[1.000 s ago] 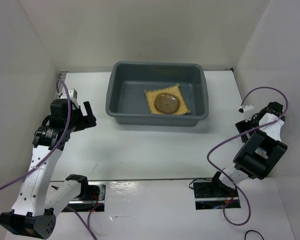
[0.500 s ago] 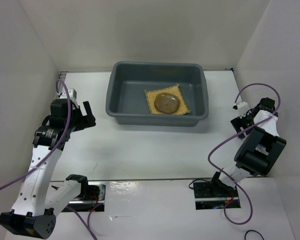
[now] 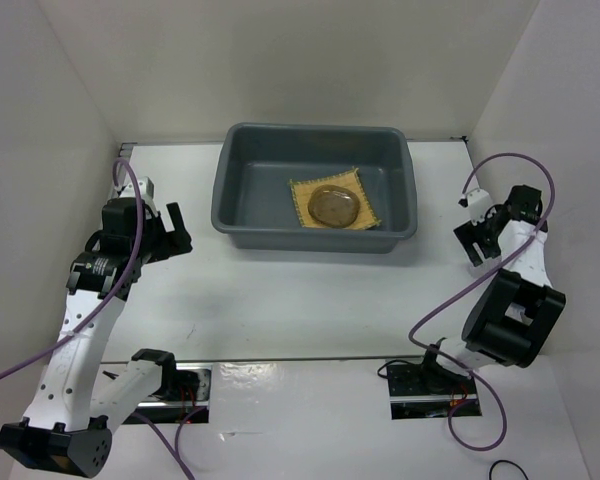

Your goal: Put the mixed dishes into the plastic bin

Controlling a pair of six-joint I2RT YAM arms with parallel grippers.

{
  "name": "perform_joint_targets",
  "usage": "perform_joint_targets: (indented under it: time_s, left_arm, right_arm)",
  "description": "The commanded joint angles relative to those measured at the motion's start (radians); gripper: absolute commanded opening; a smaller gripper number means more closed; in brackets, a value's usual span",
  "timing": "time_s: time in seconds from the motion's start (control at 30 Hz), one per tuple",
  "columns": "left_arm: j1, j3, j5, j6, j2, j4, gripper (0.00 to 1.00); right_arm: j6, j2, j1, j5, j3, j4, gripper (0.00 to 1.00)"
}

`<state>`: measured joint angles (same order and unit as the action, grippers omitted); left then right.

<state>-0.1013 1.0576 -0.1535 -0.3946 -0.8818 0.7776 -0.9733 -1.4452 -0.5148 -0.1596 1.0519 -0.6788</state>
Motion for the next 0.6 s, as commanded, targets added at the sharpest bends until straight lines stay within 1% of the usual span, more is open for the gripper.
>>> perform_joint_targets:
  time_s: [0.0,0.07,0.13,0.17,0.23,0.37,0.4,0.53,0.57]
  left_arm:
    - [0.005,-0.007,-0.014,0.0,0.01,-0.037,1.0]
    - [0.005,-0.007,-0.014,0.0,0.01,-0.037,1.0]
    - [0.005,-0.007,-0.014,0.0,0.01,-0.037,1.0]
    - [0.005,-0.007,-0.014,0.0,0.01,-0.037,1.0]
    - [0.005,-0.007,-0.014,0.0,0.01,-0.037,1.0]
    - [0.005,-0.007,-0.014,0.0,0.02,-0.037,1.0]
    - [0.005,-0.016,-0.014,0.0,0.02,-0.046,1.0]
    - [0.005,-0.016,-0.014,0.0,0.02,-0.046,1.0]
    - [0.005,-0.016,-0.014,0.0,0.029,-0.046,1.0]
  right_arm:
    - [0.021,0.034,0.038,-0.006,-0.027,0.027,0.84]
    - [0.021,0.014,0.047,-0.006,-0.038,0.015,0.82]
    - [0.021,0.002,0.059,-0.018,-0.047,0.004,0.77]
    - [0.021,-0.007,0.07,-0.018,-0.056,0.004,0.77]
    - [0.03,-0.038,0.07,-0.027,-0.056,0.004,0.73]
    - [0.041,-0.07,0.079,-0.017,-0.065,0.004,0.68]
    - [0.05,-0.07,0.079,-0.017,-0.066,0.015,0.68]
    - [0.05,-0.092,0.079,0.011,-0.066,0.015,0.45]
    - [0.05,-0.092,0.079,0.02,-0.066,0.015,0.3]
